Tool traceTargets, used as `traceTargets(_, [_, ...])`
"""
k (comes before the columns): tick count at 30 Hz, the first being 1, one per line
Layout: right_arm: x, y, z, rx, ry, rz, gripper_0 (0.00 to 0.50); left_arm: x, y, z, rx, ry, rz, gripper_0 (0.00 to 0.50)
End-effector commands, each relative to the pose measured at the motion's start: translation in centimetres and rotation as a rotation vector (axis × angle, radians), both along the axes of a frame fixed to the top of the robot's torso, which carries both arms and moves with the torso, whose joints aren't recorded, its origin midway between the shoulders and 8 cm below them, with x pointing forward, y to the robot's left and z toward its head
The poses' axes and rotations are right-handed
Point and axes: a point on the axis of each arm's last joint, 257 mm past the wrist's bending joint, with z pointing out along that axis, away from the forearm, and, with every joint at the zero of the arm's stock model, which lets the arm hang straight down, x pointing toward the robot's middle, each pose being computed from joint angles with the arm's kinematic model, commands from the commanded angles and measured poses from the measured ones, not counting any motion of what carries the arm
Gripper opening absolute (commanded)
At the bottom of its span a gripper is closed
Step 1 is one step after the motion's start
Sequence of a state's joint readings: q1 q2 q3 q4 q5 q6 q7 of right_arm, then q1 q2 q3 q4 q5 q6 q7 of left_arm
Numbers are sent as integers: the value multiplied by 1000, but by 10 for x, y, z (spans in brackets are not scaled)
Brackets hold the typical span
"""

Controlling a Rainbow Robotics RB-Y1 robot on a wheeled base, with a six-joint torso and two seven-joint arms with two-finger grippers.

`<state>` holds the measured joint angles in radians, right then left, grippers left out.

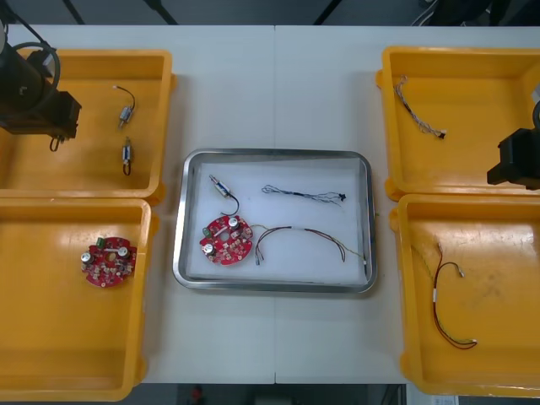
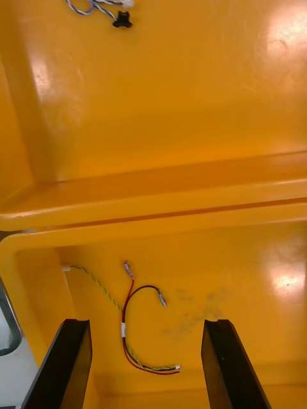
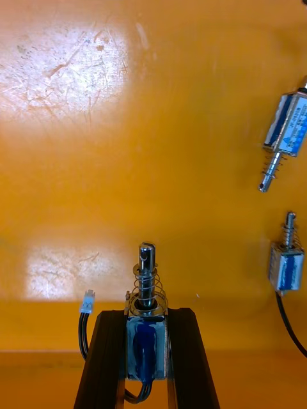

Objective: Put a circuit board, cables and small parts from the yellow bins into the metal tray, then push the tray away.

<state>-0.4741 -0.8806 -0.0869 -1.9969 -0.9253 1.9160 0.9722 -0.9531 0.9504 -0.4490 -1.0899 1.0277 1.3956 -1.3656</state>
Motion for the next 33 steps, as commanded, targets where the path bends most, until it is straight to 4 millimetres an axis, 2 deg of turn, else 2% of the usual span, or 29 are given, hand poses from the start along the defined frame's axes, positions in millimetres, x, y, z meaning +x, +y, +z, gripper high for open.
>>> traceTargets(1, [-8, -31, 9, -65, -29, 39, 500, 4, 5, 75, -6, -89, -48, 0])
traceTargets(7, [-15, -45, 0, -66, -24, 30, 500, -3, -18, 96, -57, -97, 27, 0])
traceTargets(12, [-16, -51, -6, -57, -35, 27, 500, -11, -46, 102, -104, -91, 86, 0])
traceTargets(21, [-19, -60, -11, -71, -32, 23, 500, -22, -102, 96, -187, -62, 165, 0])
traceTargets(29, [-22, -62, -15, -78, -23, 27, 500, -24, -144, 88, -191, -83, 253, 0])
traceTargets(33, [-23, -62, -16, -77, -19, 33, 500, -25, -172, 82, -221, -90, 299, 0])
